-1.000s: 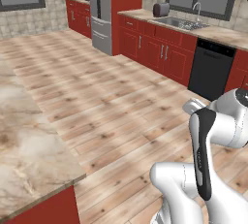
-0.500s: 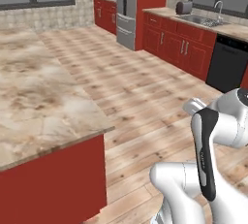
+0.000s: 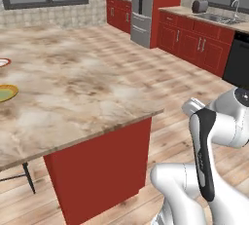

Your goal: Take the chicken drumsticks from the pan and place one on each plate on the dining counter.

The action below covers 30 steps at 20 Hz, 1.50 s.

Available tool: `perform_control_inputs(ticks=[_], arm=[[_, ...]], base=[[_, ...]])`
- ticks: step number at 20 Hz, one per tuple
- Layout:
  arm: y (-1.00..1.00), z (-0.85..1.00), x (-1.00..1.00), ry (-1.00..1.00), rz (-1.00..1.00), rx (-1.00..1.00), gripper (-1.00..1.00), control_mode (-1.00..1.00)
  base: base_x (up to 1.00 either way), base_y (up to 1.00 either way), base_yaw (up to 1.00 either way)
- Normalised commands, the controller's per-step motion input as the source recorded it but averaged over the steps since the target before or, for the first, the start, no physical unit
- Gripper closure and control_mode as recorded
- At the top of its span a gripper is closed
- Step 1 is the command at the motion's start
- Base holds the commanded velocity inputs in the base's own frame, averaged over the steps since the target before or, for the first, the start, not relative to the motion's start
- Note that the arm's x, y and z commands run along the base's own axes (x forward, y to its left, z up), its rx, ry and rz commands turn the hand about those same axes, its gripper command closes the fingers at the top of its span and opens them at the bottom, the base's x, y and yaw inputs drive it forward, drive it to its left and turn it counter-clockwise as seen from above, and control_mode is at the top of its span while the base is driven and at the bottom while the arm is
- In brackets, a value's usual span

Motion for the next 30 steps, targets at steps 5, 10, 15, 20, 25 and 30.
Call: perform_control_inputs(ticks=[5, 10, 15, 20, 25, 30], arm=[[0.00, 0.00, 0.00, 0.00, 0.00, 0.00, 1.00, 1.00], [0.00, 0.00, 0.00, 0.00, 0.00, 0.00, 1.00, 1.00], [0.00, 0.00, 0.00, 0.00, 0.00, 0.00, 1.00, 1.00], [0.00, 0.00, 0.00, 0.00, 0.00, 0.00, 1.00, 1.00], [0.00, 0.00, 0.00, 0.00, 0.00, 0.00, 1.00, 1.00], [0.00, 0.00, 0.00, 0.00, 0.00, 0.00, 1.00, 1.00]], base=[[-0.30, 1.00, -0.05], [-0.23, 1.00, -0.18], [-0.11, 1.00, -0.29], [-0.05, 1.00, -0.42], [0.00, 1.00, -0.47], [0.05, 1.00, -0.50]])
